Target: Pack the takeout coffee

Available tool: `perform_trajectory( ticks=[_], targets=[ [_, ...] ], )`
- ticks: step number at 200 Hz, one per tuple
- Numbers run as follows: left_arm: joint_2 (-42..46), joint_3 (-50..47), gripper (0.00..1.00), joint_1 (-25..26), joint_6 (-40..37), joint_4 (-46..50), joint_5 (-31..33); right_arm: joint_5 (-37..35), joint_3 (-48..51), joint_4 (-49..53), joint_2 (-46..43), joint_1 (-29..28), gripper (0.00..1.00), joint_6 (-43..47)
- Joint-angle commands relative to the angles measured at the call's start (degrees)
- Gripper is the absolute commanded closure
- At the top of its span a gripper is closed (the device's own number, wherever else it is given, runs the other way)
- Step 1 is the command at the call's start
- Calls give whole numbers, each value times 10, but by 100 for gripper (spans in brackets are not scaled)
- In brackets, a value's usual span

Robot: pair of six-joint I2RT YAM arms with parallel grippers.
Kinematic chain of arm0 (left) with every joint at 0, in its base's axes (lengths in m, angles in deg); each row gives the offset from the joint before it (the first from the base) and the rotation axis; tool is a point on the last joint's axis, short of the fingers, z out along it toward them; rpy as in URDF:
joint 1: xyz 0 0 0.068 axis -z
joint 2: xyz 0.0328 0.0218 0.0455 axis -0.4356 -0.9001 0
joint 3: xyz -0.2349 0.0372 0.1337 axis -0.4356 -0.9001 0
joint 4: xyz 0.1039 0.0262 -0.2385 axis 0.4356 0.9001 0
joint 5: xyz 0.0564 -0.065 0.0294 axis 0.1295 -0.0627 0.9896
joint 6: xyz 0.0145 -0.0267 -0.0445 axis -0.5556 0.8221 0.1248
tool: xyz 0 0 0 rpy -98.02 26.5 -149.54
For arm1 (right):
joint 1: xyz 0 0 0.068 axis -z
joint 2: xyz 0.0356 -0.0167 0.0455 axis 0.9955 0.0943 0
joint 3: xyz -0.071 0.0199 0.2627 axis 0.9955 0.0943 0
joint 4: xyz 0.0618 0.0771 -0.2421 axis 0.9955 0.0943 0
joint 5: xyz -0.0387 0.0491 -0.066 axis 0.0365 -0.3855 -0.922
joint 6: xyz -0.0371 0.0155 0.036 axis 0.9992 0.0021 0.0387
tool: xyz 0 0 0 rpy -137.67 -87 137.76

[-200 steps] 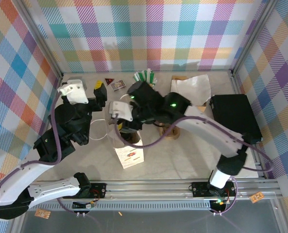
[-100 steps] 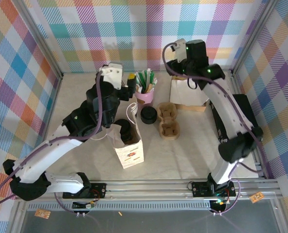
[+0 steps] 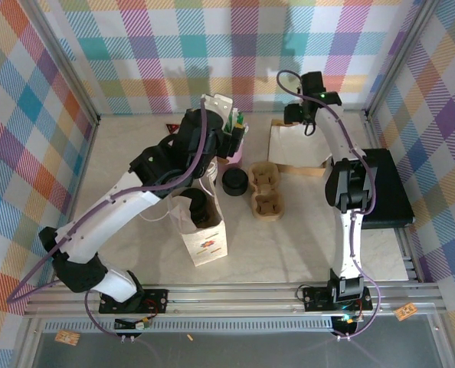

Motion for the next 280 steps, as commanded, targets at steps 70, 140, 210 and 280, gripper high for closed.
perform_trajectory(
  ticks=[70,140,210,280],
  targets=[
    [-12,53,14,-7,46,56,7,12,-90,62,109,19,15,-12],
    [27,0,13,-12,51,35,29,16,-77,86,141,18,18,-34],
    [65,-40,13,-13,72,22,46,18,-80,112,171,17,31,-41],
    [67,-42,14,-15,69,16,46,14,-81,123,158,17,56,-18]
  ],
)
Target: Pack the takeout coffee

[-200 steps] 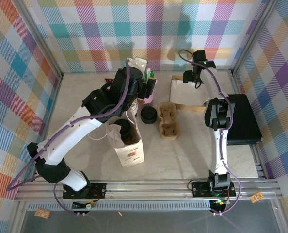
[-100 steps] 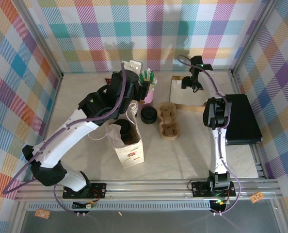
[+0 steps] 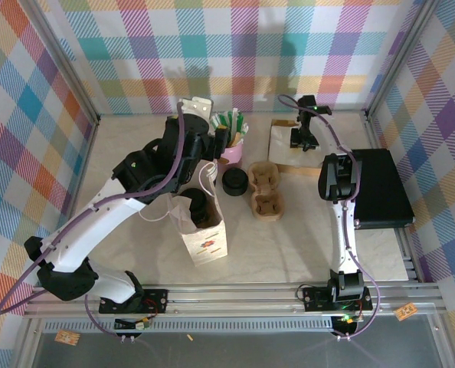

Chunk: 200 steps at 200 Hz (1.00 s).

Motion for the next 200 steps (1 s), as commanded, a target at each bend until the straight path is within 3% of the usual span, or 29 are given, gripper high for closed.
perform_trajectory(
  ticks=[1,39,66,87,149,164,186,200],
  targets=[
    [10,-6,14,-6,3,-21,8,-5,-10,31,-9,-4,56,13],
    [11,-8,14,-7,6,-21,1,-16,-11,32,-23,-4,53,18],
    [13,-10,14,-7,6,-23,0,-12,-14,31,-31,-3,64,16],
    [15,-11,14,-7,2,-23,0,-10,-14,30,-39,-3,79,14],
    [17,-15,14,-9,-19,-40,-5,-15,-20,33,-82,-3,80,18],
    [15,-15,14,-10,-22,-48,-11,-15,-20,32,-94,-3,84,19],
    [12,-14,14,-11,-24,-57,-20,-12,-21,28,-106,-3,100,19],
    [10,-12,14,-11,-21,-61,-24,-7,-30,28,-114,-3,100,11]
  ],
)
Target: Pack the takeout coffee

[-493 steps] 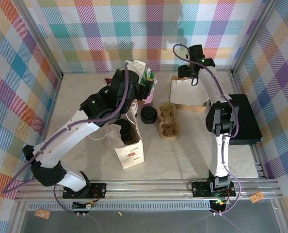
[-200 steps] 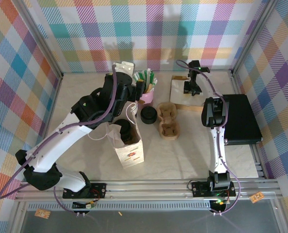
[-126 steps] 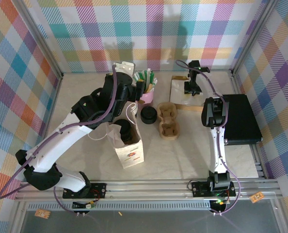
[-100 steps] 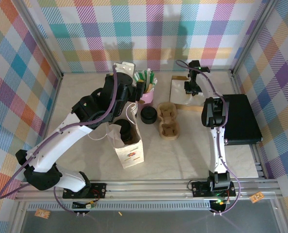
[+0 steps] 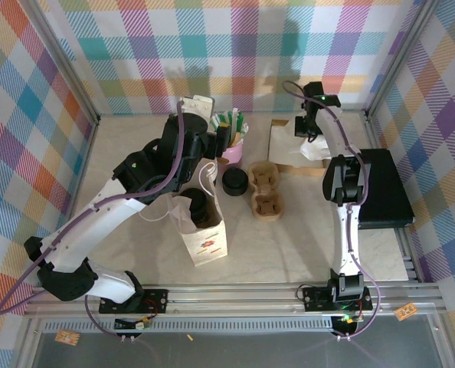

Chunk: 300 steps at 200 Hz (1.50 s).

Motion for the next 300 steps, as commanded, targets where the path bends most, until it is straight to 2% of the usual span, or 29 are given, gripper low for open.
perform_trajectory(
  ticks=[1,24,47,73,107,123,148,181,234,282,300],
  targets=[
    [8,-4,14,-8,-7,-27,-10,2,-25,8,-34,-3,100,-9],
    [4,10,14,-13,14,-32,-25,44,-59,-1,-63,-4,100,-37],
    [-8,37,14,-28,60,-43,-84,137,-35,-99,-139,-7,100,-81],
    [-14,30,13,-45,126,-104,-182,256,105,-361,-264,-26,100,-147],
    [-25,-16,11,-54,224,-252,-319,300,305,-721,-390,-76,100,-214],
    [-38,-35,10,-54,264,-326,-373,303,350,-864,-412,-99,100,-257],
    [-66,-49,6,-55,314,-425,-423,325,366,-1012,-414,-129,100,-339],
    [-85,-72,4,-55,349,-530,-427,296,397,-1095,-432,-158,100,-383],
    [-88,-138,4,-56,364,-696,-355,284,441,-1130,-468,-164,100,-422],
    [-93,-142,4,-57,343,-766,-326,294,467,-1150,-489,-173,100,-440],
    [-89,-145,10,-57,336,-764,-312,299,473,-1159,-495,-177,100,-446]
  ],
)
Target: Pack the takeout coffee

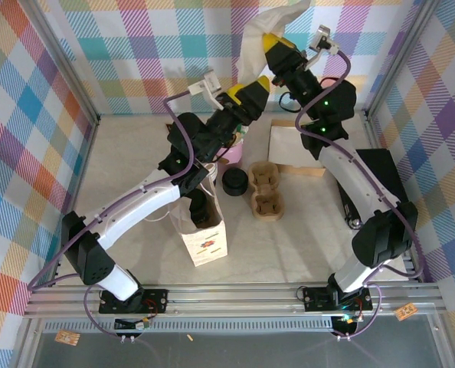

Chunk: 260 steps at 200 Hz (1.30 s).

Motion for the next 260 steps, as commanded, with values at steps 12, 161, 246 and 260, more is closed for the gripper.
perform_trajectory(
  ticks=[12,161,246,260],
  targets=[
    [8,-14,18,-5,-15,-66,37,7,17,-58,-29,-12,100,-27],
    [149,-64,100,-5,-206,31,-95,39,54,35,-83,-27,50,-39],
    [192,66,100,-6,-454,405,-251,207,66,135,-104,-27,10,-177],
    [195,76,100,-6,-475,439,-266,221,78,109,-105,-27,7,-207]
  ],
)
